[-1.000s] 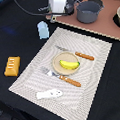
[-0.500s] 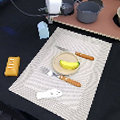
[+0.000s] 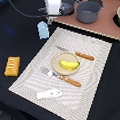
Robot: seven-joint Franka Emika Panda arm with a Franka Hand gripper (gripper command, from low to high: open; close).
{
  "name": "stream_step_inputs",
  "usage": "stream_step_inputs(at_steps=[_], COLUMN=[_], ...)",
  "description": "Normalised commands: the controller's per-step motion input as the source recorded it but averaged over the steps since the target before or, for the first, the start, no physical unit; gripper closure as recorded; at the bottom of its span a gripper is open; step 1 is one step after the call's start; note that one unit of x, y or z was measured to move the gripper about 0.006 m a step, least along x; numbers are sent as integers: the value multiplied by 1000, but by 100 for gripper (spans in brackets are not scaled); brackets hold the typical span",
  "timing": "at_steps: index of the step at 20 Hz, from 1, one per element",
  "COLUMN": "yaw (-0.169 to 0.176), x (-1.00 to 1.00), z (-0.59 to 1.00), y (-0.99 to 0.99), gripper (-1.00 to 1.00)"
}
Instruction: Interact with the objects in diverse but meaningful ways.
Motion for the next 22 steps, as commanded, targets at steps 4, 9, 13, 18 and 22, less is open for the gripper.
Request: stream_step_inputs(at_steps=[4,9,13,18,22], yaw=[0,0,2,1,1], x=[-389,-401,-410,-389,-371], z=[-204,-252,-326,-311,-346], y=[-286,-239,-156,-179,-176], gripper=[-100,-100,-100,-100,-100])
